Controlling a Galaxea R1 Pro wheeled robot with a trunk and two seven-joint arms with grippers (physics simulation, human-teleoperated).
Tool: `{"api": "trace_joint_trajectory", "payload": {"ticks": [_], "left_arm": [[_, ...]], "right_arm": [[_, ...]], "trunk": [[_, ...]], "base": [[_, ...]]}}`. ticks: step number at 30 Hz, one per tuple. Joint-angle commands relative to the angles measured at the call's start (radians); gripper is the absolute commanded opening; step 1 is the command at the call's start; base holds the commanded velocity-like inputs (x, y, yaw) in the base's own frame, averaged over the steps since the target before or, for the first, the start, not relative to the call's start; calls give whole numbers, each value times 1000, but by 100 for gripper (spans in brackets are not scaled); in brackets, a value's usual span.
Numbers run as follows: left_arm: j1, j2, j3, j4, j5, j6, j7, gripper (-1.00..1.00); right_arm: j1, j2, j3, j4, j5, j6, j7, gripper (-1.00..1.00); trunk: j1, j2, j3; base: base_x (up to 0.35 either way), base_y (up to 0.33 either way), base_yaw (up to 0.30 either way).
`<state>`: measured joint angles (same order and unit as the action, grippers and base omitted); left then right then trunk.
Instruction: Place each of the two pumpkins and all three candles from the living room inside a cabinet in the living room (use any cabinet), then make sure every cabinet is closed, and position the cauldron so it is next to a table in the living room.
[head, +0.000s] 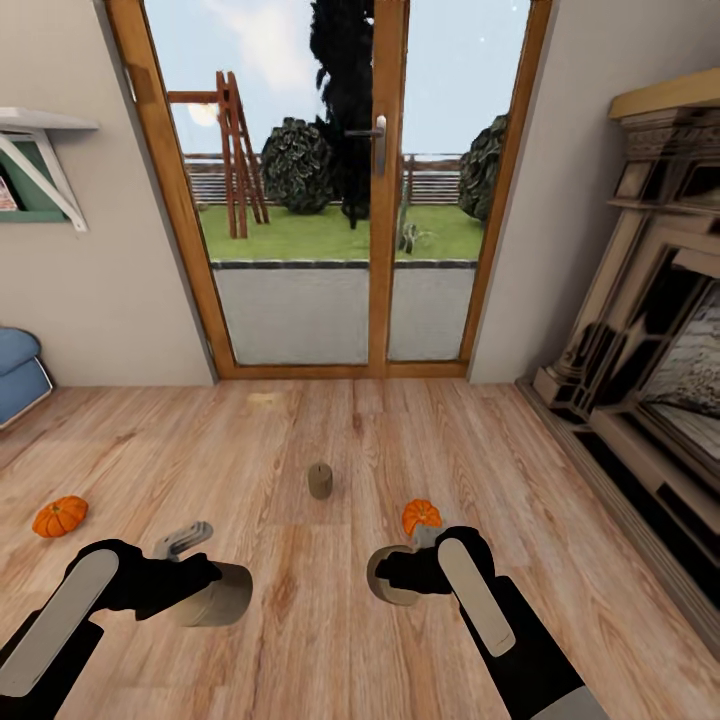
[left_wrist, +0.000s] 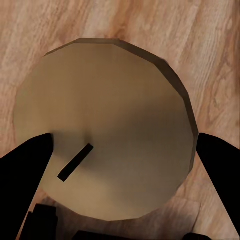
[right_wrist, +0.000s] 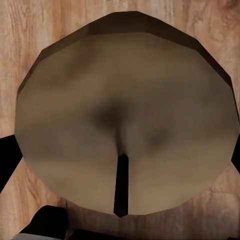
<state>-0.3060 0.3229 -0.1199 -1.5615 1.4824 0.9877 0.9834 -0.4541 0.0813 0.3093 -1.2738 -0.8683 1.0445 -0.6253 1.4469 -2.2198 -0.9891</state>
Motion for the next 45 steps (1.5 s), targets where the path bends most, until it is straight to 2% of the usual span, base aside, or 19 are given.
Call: {"api": "trace_joint_trajectory", "payload": {"ticks": [1, 41, 45], "left_arm": [[-1, 1, -1, -1, 9, 2, 11, -100], [-1, -1, -1, 1, 9, 1, 11, -100], [-1, -1, -1, 0, 9, 1, 11, -100]], "right_arm": [[-1, 0, 1, -1, -11, 2, -11, -100], [-1, 0, 2, 0, -6, -3, -10, -100], [0, 0, 1, -1, -6, -3, -10, -100]], "trunk": [[-4, 7, 2], [-157, 287, 128], [-157, 287, 128]], "base": [[0, 0, 0], [0, 0, 0], [0, 0, -114]]}}
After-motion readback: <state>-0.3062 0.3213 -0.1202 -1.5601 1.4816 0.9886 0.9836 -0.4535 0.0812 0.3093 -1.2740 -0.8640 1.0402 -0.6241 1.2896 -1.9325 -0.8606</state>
